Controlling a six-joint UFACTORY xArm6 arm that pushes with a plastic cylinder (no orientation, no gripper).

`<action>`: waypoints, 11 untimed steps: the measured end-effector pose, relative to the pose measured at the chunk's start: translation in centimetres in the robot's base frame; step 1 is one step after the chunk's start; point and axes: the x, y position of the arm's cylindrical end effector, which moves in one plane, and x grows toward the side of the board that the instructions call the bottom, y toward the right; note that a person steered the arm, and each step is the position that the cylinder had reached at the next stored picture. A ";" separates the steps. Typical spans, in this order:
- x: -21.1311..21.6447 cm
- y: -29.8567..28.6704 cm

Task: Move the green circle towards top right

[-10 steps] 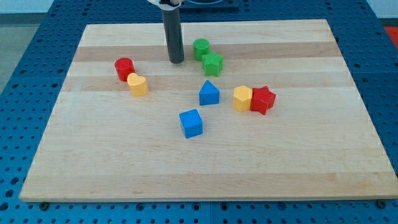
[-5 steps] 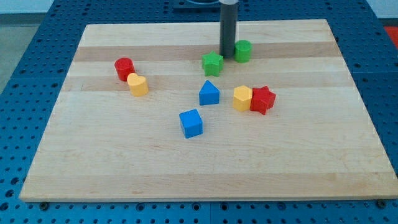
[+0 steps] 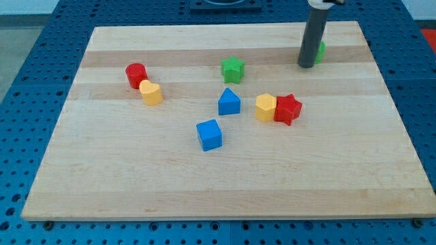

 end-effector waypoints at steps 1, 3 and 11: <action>-0.3 0.0; -2.4 0.4; -5.9 2.8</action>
